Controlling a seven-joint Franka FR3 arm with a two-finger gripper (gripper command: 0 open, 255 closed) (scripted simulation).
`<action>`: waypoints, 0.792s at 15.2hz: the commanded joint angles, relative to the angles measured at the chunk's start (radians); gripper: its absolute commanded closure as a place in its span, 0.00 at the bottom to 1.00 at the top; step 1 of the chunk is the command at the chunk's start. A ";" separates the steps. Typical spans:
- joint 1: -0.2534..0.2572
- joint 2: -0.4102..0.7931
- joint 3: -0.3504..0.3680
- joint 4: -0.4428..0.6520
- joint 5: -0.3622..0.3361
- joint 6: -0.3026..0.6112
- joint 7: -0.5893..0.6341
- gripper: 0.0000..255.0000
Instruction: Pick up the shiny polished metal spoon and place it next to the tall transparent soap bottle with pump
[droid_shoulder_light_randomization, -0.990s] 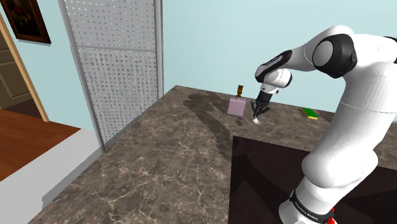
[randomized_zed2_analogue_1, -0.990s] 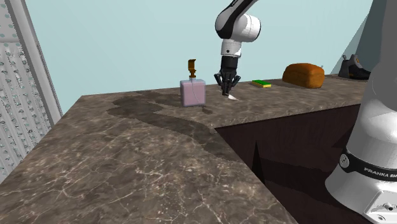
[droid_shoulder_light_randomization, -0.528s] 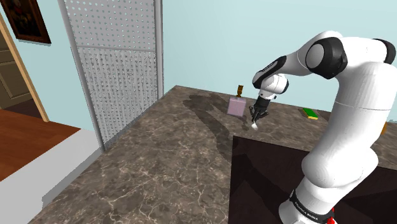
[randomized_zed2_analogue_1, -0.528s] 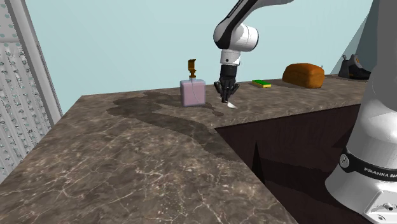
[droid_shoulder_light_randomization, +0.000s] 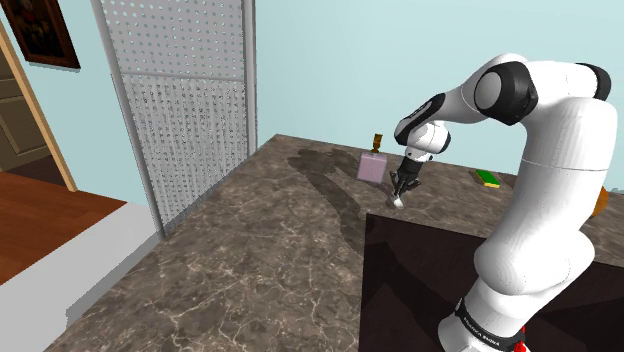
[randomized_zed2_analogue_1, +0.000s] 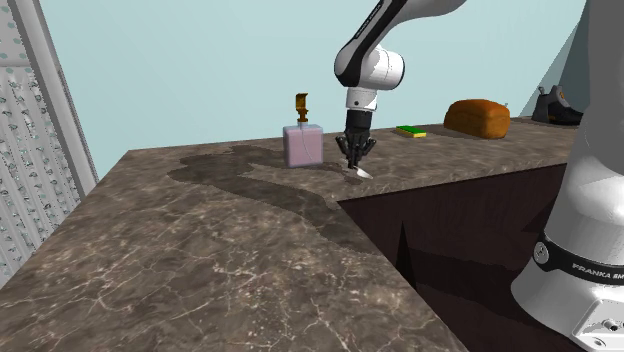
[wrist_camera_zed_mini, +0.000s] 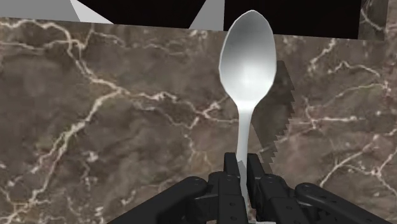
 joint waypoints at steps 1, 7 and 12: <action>0.000 0.000 0.000 0.000 0.000 0.000 0.000 1.00; 0.000 0.000 0.000 0.000 0.000 0.000 0.000 0.00; -0.002 -0.056 -0.018 0.036 -0.043 -0.087 0.028 0.00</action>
